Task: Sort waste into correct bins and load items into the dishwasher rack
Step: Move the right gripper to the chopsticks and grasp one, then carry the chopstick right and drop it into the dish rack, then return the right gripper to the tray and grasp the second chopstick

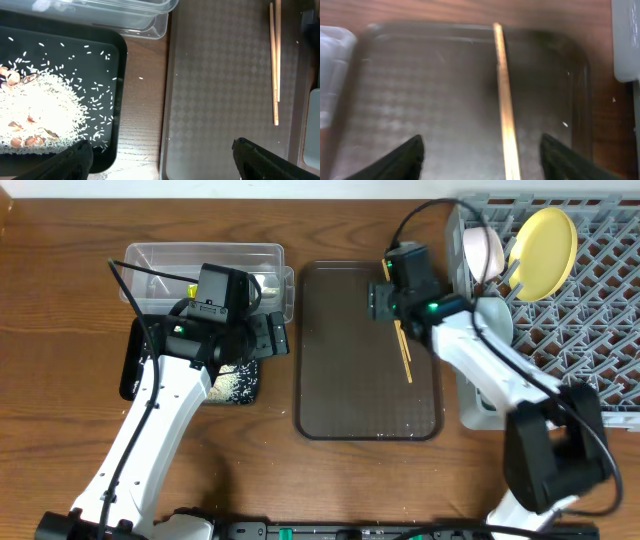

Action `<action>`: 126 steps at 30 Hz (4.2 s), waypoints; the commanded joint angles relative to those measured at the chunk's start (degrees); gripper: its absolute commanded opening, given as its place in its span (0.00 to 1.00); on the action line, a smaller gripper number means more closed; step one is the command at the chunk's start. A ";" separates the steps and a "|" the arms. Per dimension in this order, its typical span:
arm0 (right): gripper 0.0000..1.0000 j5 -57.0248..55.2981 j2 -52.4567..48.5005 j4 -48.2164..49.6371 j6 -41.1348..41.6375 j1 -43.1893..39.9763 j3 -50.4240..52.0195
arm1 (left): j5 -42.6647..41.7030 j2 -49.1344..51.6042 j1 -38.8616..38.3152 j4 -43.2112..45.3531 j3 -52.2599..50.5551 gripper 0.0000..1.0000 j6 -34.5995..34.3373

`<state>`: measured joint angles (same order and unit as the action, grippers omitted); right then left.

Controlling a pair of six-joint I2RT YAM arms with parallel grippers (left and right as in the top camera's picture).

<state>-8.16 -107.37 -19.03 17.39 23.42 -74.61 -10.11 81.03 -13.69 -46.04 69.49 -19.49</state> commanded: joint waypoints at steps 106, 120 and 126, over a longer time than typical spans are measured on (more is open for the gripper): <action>0.32 -6.82 -0.28 -51.28 -28.59 -32.35 -22.91 | 0.33 0.33 0.17 0.02 0.04 0.92 -0.07; 0.58 20.46 0.33 -50.77 -26.23 -29.83 -23.61 | 0.33 0.33 0.17 0.02 0.04 0.92 -0.07; 0.42 34.67 0.31 -45.42 -21.97 -22.25 -23.04 | 0.33 0.33 0.17 0.02 0.04 0.92 -0.07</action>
<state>16.10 -107.63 -66.13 -8.62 -3.64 -97.69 -10.11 81.03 -13.69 -46.04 69.49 -19.51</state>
